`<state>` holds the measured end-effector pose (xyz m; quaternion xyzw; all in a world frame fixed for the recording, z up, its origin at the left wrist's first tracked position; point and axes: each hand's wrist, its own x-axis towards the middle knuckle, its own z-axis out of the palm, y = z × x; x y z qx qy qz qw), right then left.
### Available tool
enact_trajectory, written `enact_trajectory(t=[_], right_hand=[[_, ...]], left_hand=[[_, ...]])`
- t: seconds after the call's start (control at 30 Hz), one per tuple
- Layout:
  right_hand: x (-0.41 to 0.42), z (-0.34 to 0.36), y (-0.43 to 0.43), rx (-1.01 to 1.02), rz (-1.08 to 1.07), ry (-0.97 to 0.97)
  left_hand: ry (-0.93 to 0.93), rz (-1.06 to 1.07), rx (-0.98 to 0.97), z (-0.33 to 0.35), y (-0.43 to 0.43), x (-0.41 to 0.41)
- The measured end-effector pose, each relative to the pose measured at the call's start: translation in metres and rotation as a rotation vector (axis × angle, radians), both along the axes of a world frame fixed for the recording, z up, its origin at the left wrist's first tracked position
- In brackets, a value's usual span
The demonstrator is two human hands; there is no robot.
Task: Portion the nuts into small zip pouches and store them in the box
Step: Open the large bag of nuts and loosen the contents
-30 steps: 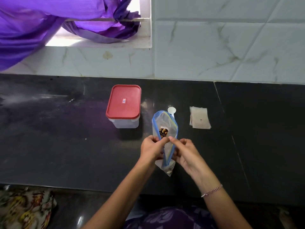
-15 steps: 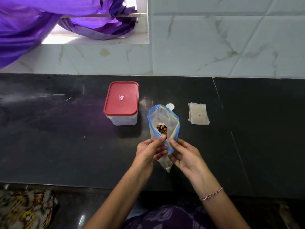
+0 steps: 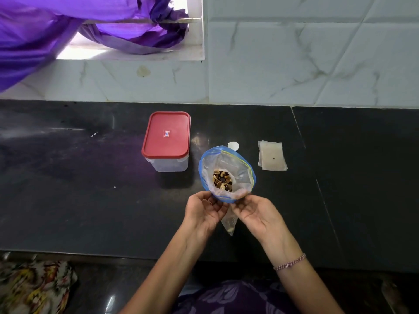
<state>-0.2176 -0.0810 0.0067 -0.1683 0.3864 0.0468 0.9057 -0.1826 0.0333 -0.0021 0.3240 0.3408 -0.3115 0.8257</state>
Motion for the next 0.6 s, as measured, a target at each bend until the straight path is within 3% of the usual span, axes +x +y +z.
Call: enact_trajectory(t=[0.2, 0.33, 0.47, 0.6], right_hand=[[0.007, -0.007, 0.001, -0.176, 0.003, 0.042], [0.0, -0.018, -0.003, -0.63, 0.165, 0.112], [0.005, -0.018, -0.021, -1.162, 0.086, 0.064], [0.028, -0.011, -0.031, -1.343, 0.297, -0.076]], left_hand=[[0.012, -0.11, 0.251, -0.006, -0.002, 0.01], [-0.079, -0.096, 0.482, -0.01, 0.002, 0.014], [-0.381, 0.022, 0.708, -0.017, 0.008, 0.028], [-0.515, -0.029, 0.791, -0.016, 0.005, 0.047]])
